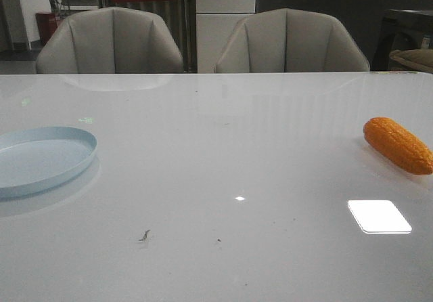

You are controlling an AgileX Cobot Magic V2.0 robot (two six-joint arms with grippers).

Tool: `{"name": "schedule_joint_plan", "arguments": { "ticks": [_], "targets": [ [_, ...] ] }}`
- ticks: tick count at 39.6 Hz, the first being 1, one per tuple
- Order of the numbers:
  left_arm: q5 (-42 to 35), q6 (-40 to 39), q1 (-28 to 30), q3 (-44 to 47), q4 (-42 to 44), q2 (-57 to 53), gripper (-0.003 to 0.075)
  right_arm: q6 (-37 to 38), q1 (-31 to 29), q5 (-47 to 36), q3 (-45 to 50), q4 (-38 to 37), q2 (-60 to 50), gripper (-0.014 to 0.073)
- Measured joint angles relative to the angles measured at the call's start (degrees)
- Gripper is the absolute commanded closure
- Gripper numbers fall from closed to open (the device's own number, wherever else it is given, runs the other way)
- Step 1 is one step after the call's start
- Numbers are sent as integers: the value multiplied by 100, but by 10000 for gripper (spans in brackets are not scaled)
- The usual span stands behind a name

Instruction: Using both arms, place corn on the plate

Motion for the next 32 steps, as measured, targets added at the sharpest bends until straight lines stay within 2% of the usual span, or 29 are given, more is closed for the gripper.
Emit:
{"name": "schedule_joint_plan", "arguments": {
  "ticks": [5,10,17,32],
  "targets": [
    [311,-31,11,-13,-139,165,231,10,0,37,0,0,0,-31],
    [886,-515,237,-294,-193,633,231,10,0,45,0,0,0,-31],
    [1099,-672,568,-1050,-193,1521,231,10,0,45,0,0,0,-31],
    [2289,-672,590,-2847,-91,4054,231,10,0,49,0,0,0,-31]
  ]
}}
